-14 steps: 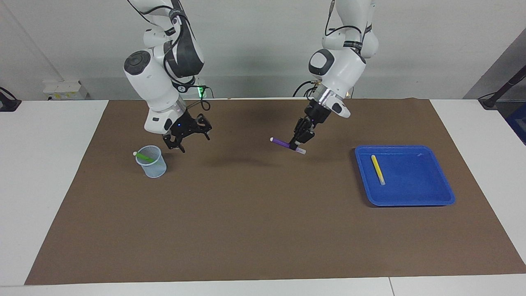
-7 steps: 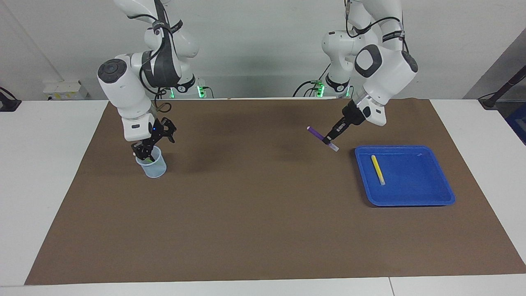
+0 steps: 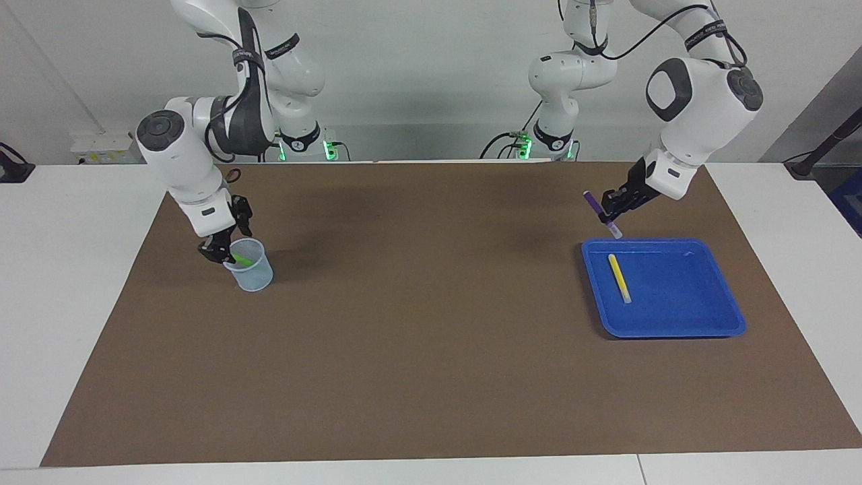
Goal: Right arm passes pens to left for tray arrangement
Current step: 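Carry the purple pen to the tray while the right gripper returns, then lower the purple pen into the tray and open the left gripper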
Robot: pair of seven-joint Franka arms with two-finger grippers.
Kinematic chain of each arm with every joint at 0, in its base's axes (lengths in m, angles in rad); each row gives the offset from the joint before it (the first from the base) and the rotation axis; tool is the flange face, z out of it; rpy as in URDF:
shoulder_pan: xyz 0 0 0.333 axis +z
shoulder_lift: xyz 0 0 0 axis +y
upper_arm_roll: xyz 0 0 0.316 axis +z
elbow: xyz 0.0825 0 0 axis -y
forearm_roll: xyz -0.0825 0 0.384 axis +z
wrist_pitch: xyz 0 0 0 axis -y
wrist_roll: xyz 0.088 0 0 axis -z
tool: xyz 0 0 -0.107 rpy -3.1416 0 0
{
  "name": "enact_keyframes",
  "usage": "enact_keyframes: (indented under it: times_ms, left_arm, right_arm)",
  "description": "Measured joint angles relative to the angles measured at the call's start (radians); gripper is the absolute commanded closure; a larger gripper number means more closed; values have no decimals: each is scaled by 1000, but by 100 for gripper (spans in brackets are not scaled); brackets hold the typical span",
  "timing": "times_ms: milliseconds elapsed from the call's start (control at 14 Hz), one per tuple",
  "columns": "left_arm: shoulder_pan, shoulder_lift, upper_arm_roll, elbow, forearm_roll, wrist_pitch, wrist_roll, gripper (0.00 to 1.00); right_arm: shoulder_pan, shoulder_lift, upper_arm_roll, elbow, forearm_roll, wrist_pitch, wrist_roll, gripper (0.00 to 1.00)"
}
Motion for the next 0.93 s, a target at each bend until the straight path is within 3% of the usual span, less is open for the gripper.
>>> enact_keyframes:
  times_ms: [72,358,717,932]
  left_arm:
    - [23,4,1,0,28,-1,63,100]
    - [66,52,1,11,98,8,195,100]
    - [97,139,0,24,151,80,247,100]
    - [100,196,0,25,168,156,257,100]
  right_arm:
    - [0,0,0,0,-5,4,-8,47]
    - [-26,0,1,-15,-18,38,-9,47]
    - [-67,0,0,-35,-18,81,-13,48]
    - [-67,0,2,-36,-18,81,-13,56]
